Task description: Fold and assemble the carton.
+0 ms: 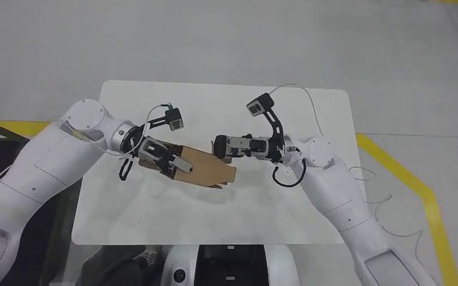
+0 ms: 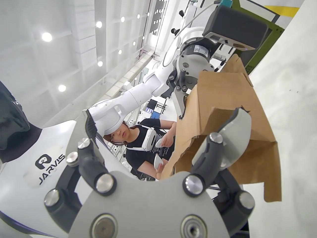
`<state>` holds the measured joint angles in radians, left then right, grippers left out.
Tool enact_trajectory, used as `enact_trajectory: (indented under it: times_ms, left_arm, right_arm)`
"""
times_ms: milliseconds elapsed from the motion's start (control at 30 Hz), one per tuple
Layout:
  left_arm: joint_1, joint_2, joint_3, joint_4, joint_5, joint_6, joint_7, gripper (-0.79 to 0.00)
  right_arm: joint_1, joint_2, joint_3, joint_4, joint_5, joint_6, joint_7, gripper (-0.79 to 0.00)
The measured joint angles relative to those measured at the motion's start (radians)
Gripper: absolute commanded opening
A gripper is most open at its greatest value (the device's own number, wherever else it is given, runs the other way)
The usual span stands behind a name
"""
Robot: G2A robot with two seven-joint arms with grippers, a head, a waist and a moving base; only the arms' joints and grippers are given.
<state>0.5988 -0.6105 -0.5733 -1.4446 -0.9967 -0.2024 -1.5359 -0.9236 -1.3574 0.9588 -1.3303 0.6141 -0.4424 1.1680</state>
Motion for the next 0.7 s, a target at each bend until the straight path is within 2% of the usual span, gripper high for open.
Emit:
enact_trajectory:
  times_ms: [433, 700]
  left_arm:
    - [-0.05, 0.009, 0.067, 0.026, -0.047, -0.037, 0.0, -0.785]
    - [-0.073, 0.011, 0.062, 0.092, -0.093, -0.079, 0.0, -0.785]
  right_arm:
    - [0.039, -0.02, -0.042, 0.077, 0.07, -0.02, 0.039, 0.0]
    - [0.011, -0.01, 0.025, 0.109, 0.079, -0.062, -0.018, 0.0]
